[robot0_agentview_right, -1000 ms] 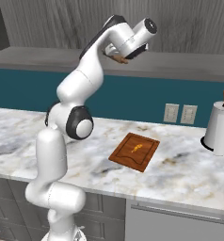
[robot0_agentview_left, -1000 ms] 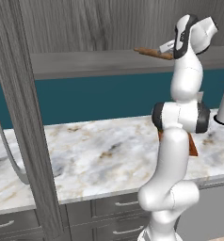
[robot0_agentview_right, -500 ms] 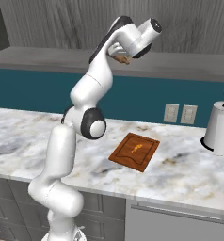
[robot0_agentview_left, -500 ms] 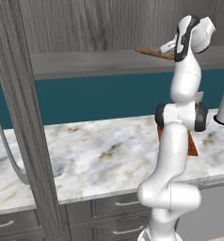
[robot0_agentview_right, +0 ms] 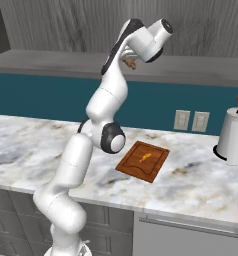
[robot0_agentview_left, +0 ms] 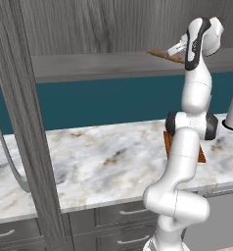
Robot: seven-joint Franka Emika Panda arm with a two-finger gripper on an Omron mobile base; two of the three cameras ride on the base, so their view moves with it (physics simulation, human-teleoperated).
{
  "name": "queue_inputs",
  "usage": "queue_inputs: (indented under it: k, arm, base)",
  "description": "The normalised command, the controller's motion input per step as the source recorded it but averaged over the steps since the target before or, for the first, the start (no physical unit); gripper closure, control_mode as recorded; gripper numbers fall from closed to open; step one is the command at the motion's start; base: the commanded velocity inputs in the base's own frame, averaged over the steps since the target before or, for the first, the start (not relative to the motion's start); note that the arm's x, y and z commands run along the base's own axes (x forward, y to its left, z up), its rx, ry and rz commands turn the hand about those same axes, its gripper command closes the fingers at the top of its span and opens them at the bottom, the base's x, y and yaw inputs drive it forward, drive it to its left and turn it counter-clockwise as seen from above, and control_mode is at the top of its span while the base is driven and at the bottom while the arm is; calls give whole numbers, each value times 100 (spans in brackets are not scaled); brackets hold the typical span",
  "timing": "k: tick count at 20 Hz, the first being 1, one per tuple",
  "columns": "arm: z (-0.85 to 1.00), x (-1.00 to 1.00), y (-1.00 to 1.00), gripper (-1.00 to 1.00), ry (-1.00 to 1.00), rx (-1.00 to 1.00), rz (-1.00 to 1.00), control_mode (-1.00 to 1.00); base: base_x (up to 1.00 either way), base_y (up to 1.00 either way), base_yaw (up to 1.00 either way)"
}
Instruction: Open the cabinet, retrieve the rolling pin, and place it next to the meat on the cutting board to prepare for tenderizing.
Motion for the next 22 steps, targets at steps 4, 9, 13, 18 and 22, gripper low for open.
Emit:
queue_inputs:
  k: [4, 9, 13, 18, 22]
  arm:
    - [-13, 3, 7, 100, 3, 0, 4, -100]
    - [-1, -32, 0, 100, -6, 0, 0, -100]
    - [5, -66, 0, 100, -3, 0, -2, -100]
    - [12, -93, 2, 100, -10, 1, -1, -100]
    - [7, -100, 20, 100, -13, 1, 0, -100]
  base:
    - [0, 0, 0]
    - [0, 0, 0]
    - [0, 0, 0]
    - [0, 0, 0]
    - [0, 0, 0]
